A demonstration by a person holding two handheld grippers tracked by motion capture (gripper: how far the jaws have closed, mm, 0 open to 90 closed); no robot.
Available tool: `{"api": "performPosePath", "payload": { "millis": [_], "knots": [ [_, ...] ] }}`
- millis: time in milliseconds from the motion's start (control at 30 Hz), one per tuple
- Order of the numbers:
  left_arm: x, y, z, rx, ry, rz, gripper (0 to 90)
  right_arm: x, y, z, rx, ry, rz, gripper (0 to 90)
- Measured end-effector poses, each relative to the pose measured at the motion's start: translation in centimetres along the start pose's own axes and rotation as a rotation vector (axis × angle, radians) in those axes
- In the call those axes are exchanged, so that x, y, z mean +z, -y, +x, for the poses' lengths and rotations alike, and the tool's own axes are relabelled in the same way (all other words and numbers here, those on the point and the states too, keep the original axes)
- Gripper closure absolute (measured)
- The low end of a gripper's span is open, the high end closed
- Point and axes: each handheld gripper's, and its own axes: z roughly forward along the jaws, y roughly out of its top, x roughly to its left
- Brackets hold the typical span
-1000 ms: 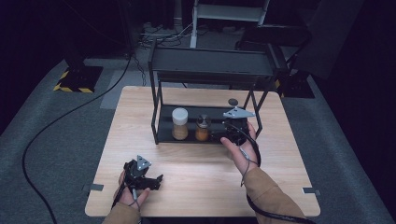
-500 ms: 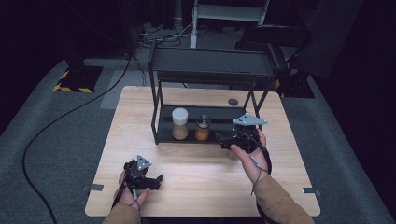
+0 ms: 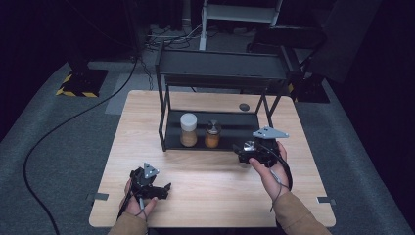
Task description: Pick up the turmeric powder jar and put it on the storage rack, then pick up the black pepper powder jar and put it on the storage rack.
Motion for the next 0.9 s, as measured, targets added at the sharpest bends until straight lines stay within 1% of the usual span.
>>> {"api": "performPosePath", "payload": {
  "millis": [167, 267, 367, 433, 533, 567, 800, 900],
  "knots": [
    [0.0, 0.0, 0.0, -0.001, -0.001, 0.001, 0.4, -0.4, 0.7, -0.2, 0.008, 0.007, 0.000, 8.3],
    [0.0, 0.0, 0.0, -0.001, -0.001, 0.001, 0.4, -0.6, 1.1, -0.3, 0.005, 0.009, -0.003, 8.3],
    [0.0, 0.0, 0.0, -0.002, -0.001, 0.002, 0.4, -0.8, 1.6, -0.5, -0.007, 0.015, -0.007, 8.3],
    [0.0, 0.0, 0.0, -0.002, -0.001, 0.002, 0.4, -0.9, 1.7, -0.6, -0.006, 0.018, -0.007, 8.1],
    [0.0, 0.0, -0.1, -0.001, 0.000, -0.001, 0.4, -0.7, 2.6, -0.8, 0.000, 0.023, 0.006, 8.0],
    [0.0, 0.0, -0.1, -0.001, 0.000, -0.001, 0.4, -0.7, 2.6, -0.8, 0.000, 0.023, 0.006, 8.0],
    [0.0, 0.0, -0.1, -0.002, 0.000, -0.002, 0.4, -0.1, 4.2, -1.1, 0.020, 0.029, 0.032, 8.0],
    [0.0, 0.0, -0.1, -0.003, -0.002, 0.000, 0.4, 0.0, 4.6, -1.2, 0.025, 0.033, 0.035, 8.0]
  ]
}}
